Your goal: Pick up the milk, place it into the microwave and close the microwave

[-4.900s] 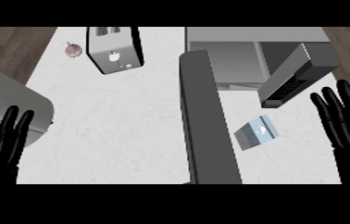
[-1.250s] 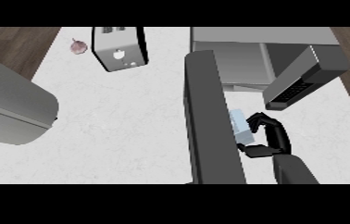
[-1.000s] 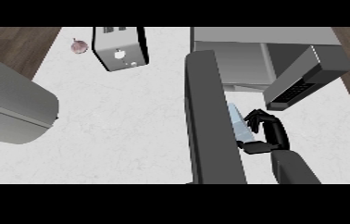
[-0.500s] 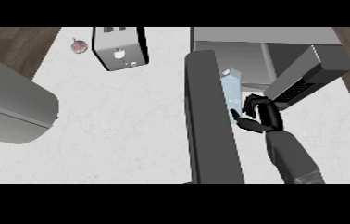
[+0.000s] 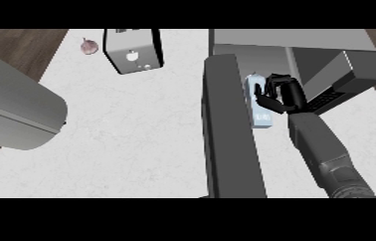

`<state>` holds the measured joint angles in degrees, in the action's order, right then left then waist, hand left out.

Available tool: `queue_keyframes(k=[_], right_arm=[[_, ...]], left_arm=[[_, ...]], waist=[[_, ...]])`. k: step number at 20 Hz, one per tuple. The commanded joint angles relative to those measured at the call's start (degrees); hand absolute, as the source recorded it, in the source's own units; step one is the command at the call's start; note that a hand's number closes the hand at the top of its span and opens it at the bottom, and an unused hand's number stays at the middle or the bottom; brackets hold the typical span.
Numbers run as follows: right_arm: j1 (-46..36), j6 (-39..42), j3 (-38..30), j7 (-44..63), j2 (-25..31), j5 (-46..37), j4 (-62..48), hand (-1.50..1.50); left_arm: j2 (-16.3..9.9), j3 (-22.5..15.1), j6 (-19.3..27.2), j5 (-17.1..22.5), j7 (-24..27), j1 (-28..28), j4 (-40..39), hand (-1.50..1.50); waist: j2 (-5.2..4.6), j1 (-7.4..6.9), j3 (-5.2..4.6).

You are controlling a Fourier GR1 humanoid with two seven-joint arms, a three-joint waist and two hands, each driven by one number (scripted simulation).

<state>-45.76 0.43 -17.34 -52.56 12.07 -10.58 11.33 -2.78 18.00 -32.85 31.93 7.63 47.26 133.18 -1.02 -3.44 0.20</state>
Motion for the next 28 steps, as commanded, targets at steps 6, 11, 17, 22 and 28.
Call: queue_keyframes(k=[6, 11, 17, 22, 28], right_arm=[[-6.1, -0.1, 0.3, 5.4, 4.6, -1.6, -3.9, 1.5], [-9.9, -11.0, 1.8, 8.0, 4.1, -4.1, -3.7, 1.5], [-11.6, -15.5, 1.5, 9.9, 7.2, -4.7, -4.3, 1.5], [-11.8, -16.7, 0.6, 10.8, 8.9, -4.2, -5.1, 1.5], [-13.6, -18.6, 0.3, 12.3, 9.9, -4.3, -5.4, 1.5]], left_arm=[[-2.1, 0.8, 0.9, 3.2, -1.3, -3.9, 1.4, -1.5], [-3.4, 1.2, 1.9, 3.1, -1.2, -7.7, 0.4, -1.5], [-4.2, 1.0, 2.7, 3.3, -1.9, -9.6, -1.1, -1.5], [-5.0, 0.6, 1.6, 3.8, -2.2, -9.5, -0.2, -1.5], [-5.8, 0.3, 2.9, 4.0, -2.6, -13.1, -0.9, -1.5]], waist=[[-1.04, -1.69, 0.09], [-1.88, -3.16, 0.1], [-2.7, -4.23, 0.17], [-3.31, -6.04, 0.32], [-4.43, -6.4, 0.4]])
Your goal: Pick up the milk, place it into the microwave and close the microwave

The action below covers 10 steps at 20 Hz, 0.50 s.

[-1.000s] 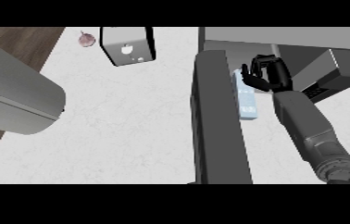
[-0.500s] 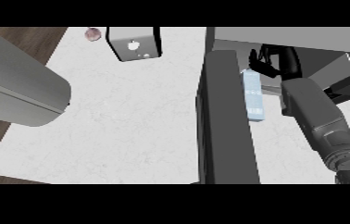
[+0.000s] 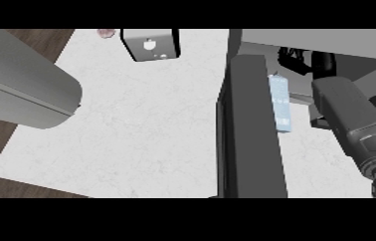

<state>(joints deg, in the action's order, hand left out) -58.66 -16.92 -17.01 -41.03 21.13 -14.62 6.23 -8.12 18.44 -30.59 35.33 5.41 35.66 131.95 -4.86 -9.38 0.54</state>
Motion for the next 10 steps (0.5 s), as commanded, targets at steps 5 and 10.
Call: queue_keyframes(k=[5, 10], right_arm=[[-1.1, -1.5, -0.5, 1.0, 1.7, 0.0, -0.6, 1.5], [-1.1, -1.2, -1.0, 0.5, 3.3, 0.3, -0.6, 1.5]], left_arm=[[-1.4, 0.3, 0.5, 0.8, -0.9, -2.1, -0.5, -1.5], [-1.2, -0.4, 0.3, 0.6, -1.1, -2.4, -0.6, -1.5]], waist=[[-0.69, -1.01, 0.09], [-1.06, -1.73, 0.15]])
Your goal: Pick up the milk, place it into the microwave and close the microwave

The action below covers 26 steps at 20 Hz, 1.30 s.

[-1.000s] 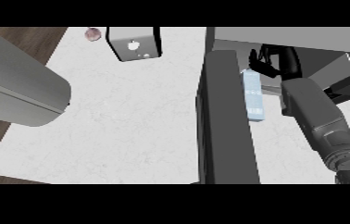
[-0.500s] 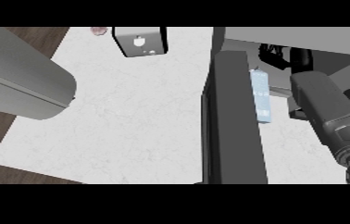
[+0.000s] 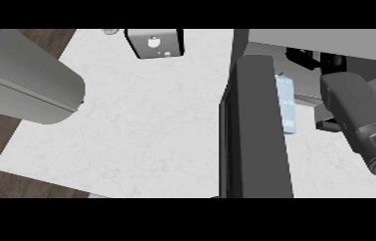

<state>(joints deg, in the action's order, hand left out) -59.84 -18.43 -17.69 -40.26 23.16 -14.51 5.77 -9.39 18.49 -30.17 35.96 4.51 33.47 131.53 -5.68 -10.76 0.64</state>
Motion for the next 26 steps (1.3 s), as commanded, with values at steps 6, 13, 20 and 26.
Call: queue_keyframes(k=[6, 13, 20, 26], right_arm=[[-1.1, 0.1, -0.3, 1.0, 2.4, -0.1, -0.5, 1.5], [-0.9, -0.2, -0.9, 0.8, 2.3, 0.2, -0.8, 1.5], [-4.8, 5.7, -2.7, -0.4, -1.2, 2.4, 0.5, -1.5], [-6.1, 3.6, 2.6, 4.3, -4.5, -3.1, -2.5, -1.5]], left_arm=[[-1.3, 1.4, 0.8, -0.7, -0.5, -1.7, 0.0, -1.5], [-1.8, 2.0, 0.8, -1.6, -0.7, -2.3, -1.9, -1.5], [-3.0, 1.7, 1.4, -2.1, -1.9, -3.9, -1.8, -1.5], [-3.5, 1.5, 1.1, -2.6, -2.0, -5.1, -2.5, -1.5]], waist=[[-0.85, -1.57, 0.12], [-0.86, -1.79, 0.03], [-0.18, -1.88, 0.19], [0.0, -2.89, -0.34]])
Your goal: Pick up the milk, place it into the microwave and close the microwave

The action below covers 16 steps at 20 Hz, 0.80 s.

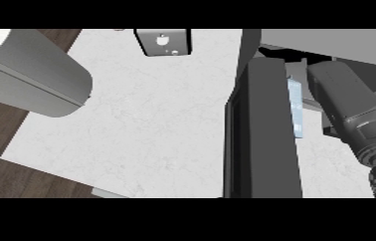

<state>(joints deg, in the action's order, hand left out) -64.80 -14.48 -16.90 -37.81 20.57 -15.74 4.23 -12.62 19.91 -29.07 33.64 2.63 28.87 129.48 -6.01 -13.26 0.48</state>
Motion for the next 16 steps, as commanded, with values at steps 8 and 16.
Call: queue_keyframes(k=[8, 16], right_arm=[[-5.5, -6.8, 1.4, 6.9, -7.2, -1.7, -0.8, -1.5], [-6.5, -8.1, -0.4, 5.0, -9.2, -0.5, 1.0, -1.5]], left_arm=[[-0.6, -0.9, 0.4, -0.7, -1.6, -1.2, -1.5, -1.5], [-0.8, -1.7, -0.3, -1.3, -2.1, -2.0, -3.5, -1.5]], waist=[[1.18, 0.78, -0.21], [1.62, 2.59, -0.22]])
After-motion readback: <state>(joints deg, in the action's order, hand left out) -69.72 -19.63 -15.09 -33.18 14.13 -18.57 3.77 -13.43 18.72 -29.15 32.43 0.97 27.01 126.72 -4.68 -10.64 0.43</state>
